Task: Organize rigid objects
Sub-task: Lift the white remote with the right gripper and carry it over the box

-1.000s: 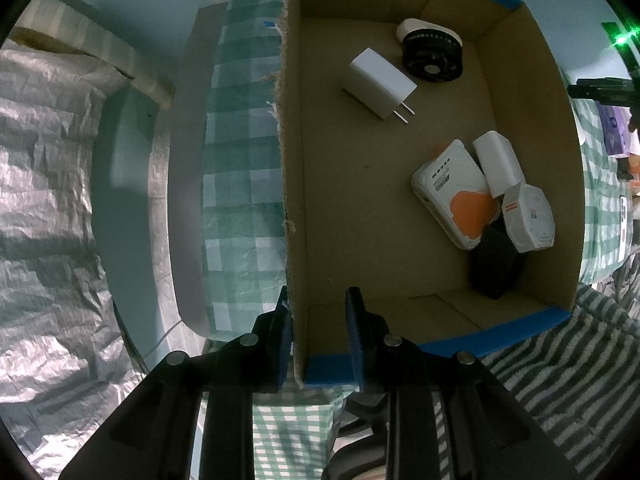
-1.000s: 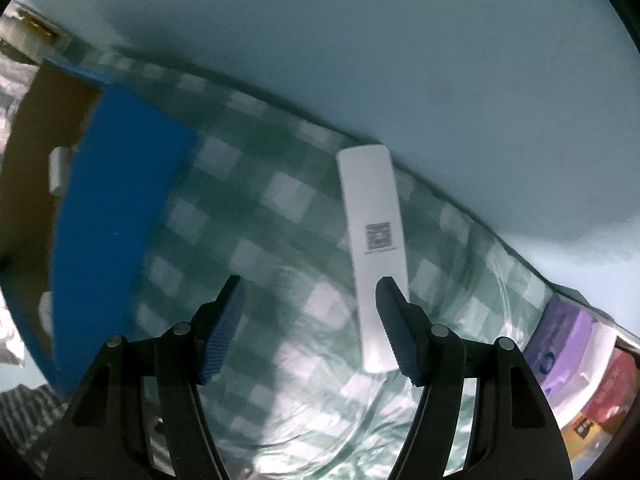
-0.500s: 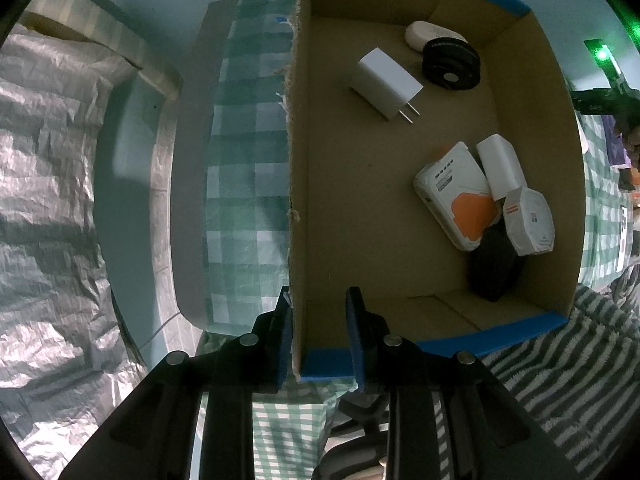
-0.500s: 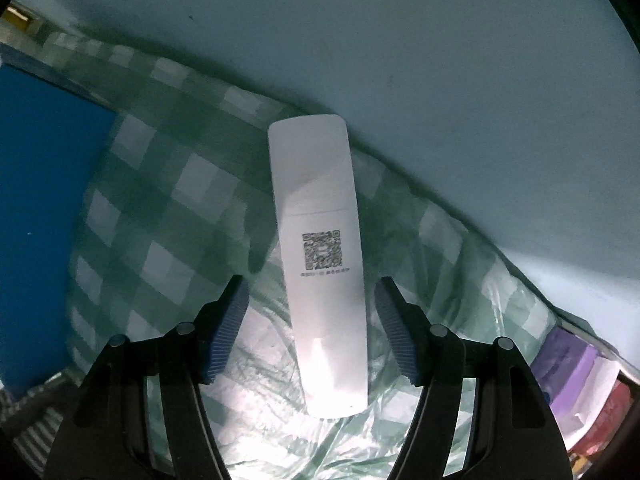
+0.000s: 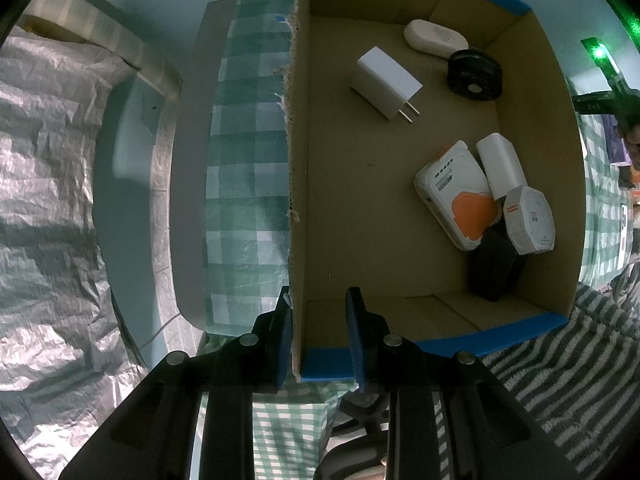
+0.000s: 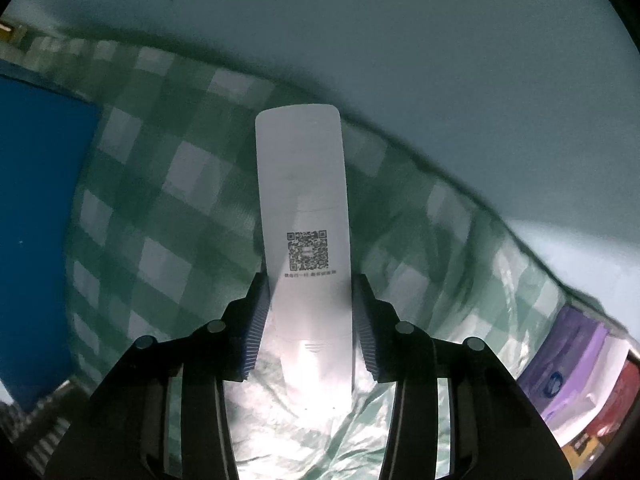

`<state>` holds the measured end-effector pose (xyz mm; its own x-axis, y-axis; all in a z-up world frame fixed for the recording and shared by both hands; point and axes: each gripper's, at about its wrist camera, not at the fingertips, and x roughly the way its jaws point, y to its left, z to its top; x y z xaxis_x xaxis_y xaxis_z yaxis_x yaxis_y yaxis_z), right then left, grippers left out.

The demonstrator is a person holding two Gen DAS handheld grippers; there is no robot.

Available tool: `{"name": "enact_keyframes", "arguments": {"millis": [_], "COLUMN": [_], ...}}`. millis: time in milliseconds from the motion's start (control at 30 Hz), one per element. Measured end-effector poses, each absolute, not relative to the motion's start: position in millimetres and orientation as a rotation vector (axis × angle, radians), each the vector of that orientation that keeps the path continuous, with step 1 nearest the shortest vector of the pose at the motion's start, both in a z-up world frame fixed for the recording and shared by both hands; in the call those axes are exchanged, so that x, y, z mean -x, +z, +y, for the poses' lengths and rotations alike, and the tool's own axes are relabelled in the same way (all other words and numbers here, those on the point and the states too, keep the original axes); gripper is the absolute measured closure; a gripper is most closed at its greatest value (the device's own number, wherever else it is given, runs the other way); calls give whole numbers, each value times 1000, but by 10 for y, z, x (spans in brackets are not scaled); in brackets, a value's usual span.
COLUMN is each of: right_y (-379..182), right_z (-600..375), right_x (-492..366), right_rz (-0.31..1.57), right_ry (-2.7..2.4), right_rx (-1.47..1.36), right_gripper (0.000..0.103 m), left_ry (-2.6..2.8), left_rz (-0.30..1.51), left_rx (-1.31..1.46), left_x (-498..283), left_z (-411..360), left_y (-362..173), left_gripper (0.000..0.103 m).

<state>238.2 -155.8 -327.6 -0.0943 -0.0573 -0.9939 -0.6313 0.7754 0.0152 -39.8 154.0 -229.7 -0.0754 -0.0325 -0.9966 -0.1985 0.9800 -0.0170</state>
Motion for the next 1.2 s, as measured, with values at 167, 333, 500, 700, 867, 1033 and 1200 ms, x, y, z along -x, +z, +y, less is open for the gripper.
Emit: {"name": "enact_keyframes", "arguments": {"millis": [167,333,500,700,867,1033,1200], "right_y": [-3261,-3278,-3322,-3218,-3084,-2947,-2819], "right_z": [-1501,-1512,-1524,-1582,-1551,-1478,-1432], "right_x": [-2391,-2432,-2351,-2163,-1998,-1788,-1579], "right_rz": [1612,1616,1611,1640,1647,1634,1611], "right_ry": [516,517,507,532,552,593,618], "right_rx": [560,562,548,516,522,535,549], "right_gripper": [61,62,63,64,64,64,64], "left_ry": [136,133,134,129,121,116,111], "left_rz": [1644,1644,1640,1639,1641,1640,1640], "left_rx": [176,176,181,174,165,163,160], "left_x": [383,376,382,394,390,389,393], "left_z": [1537,1537,1547,1534,1517,1523,1523], "left_y": [-2303,-2310,-2314,-2315,-2322,-2327,-2330], "left_gripper": [78,78,78,77,77,76,75]}}
